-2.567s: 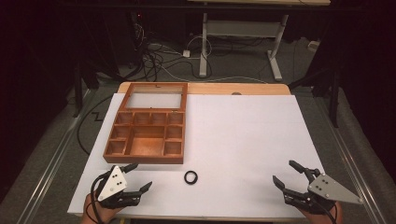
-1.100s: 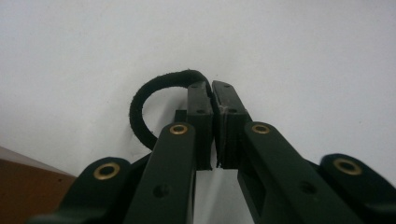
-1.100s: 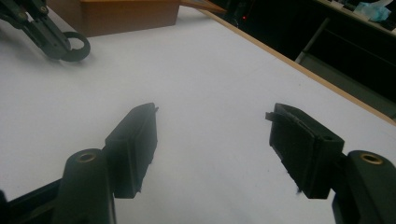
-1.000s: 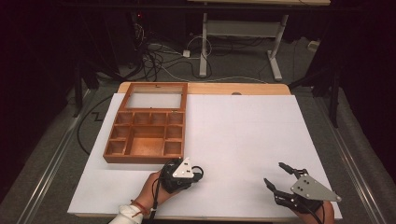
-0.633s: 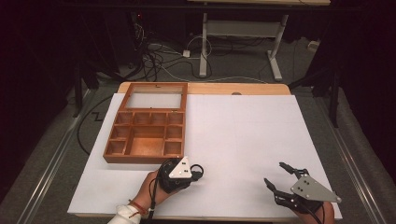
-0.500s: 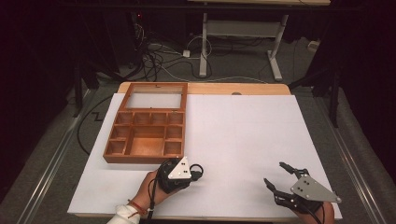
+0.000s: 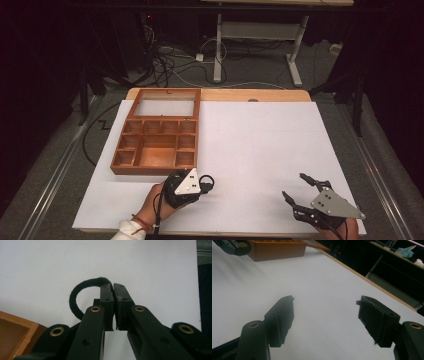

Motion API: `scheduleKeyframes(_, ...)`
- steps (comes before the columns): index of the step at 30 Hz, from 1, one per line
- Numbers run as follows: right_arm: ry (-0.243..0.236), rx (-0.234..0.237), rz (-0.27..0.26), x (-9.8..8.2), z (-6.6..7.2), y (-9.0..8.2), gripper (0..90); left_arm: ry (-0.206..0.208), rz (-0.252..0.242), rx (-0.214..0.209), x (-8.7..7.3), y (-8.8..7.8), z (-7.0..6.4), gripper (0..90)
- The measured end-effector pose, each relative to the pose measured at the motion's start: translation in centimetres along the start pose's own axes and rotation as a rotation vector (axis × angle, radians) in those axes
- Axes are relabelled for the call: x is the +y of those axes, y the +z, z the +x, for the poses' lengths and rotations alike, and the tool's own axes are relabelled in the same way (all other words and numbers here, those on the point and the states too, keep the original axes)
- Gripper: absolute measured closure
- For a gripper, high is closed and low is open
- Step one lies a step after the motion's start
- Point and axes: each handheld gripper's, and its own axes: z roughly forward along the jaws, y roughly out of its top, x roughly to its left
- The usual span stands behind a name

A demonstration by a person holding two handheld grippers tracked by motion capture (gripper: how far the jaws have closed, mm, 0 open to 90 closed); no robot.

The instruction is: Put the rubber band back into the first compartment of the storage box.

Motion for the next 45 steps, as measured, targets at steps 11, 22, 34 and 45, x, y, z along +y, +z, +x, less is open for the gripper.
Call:
scheduleKeyframes(11, 0.012, -0.01, -0.014, 0.0, 0.0, -0.1, 24.7, -0.004, -0.019, 0.028, -0.3, -1.2, 0.3, 84.2)
scheduleKeyframes(22, 0.023, -0.024, -0.02, 0.1, 0.0, -0.1, 20.8, -0.016, -0.034, 0.053, -0.6, -2.3, 0.9, 84.2)
scheduleKeyframes(34, 0.02, -0.022, -0.023, 0.1, 0.0, 0.0, 21.1, -0.03, -0.046, 0.086, -1.1, -3.5, 1.5, 84.3)
scheduleKeyframes(45, 0.019, -0.019, -0.023, 0.0, -0.1, -0.1, 21.3, -0.058, -0.051, 0.133, -2.0, -4.9, 2.5, 84.1)
